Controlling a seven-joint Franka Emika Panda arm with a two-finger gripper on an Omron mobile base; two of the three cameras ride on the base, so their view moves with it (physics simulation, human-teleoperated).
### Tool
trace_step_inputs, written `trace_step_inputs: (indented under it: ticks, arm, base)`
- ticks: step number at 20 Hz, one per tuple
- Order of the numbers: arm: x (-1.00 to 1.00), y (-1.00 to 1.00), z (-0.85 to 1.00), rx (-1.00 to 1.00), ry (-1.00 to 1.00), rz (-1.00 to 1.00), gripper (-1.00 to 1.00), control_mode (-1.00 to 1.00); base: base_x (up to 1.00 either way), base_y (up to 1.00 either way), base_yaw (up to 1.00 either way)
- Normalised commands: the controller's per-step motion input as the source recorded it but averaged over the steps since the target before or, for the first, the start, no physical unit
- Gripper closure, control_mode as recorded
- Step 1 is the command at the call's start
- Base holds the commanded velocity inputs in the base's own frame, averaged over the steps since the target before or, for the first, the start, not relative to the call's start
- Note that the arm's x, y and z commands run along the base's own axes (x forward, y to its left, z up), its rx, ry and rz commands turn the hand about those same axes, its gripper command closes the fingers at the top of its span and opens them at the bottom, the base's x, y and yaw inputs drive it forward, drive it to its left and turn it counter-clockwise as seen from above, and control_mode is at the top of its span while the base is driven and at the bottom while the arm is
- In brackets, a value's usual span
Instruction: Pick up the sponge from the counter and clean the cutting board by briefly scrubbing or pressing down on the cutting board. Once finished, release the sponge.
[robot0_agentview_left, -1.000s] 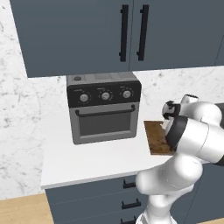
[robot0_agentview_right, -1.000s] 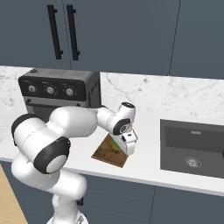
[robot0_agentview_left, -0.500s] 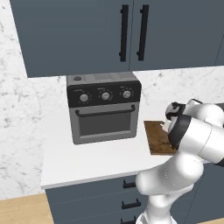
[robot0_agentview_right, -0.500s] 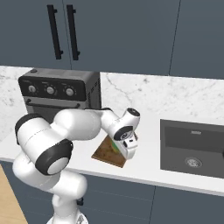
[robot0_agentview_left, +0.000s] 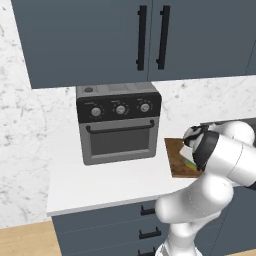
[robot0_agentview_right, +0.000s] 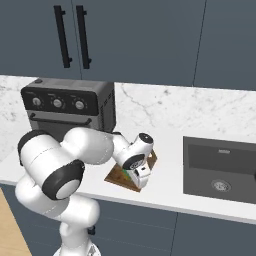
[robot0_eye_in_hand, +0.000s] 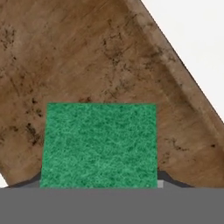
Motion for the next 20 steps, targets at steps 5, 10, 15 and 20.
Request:
trace_step_inputs:
  ticks: [5, 10, 15, 20]
  arm:
    - [0.09, 0.26, -0.77, -0.02, -0.01, 0.00, 1.00, -1.00]
    - [0.09, 0.21, -0.95, -0.07, 0.00, 0.00, 1.00, -1.00]
    - [-0.31, 0.04, 0.12, 0.00, -0.01, 0.00, 1.00, -1.00]
    - [-0.65, -0.01, 0.74, 0.03, -0.09, 0.00, 1.00, -1.00]
  base:
    - [0.00, 0.00, 0.00]
    - [0.00, 0.00, 0.00]
    - [0.00, 0.00, 0.00]
    - [0.00, 0.00, 0.00]
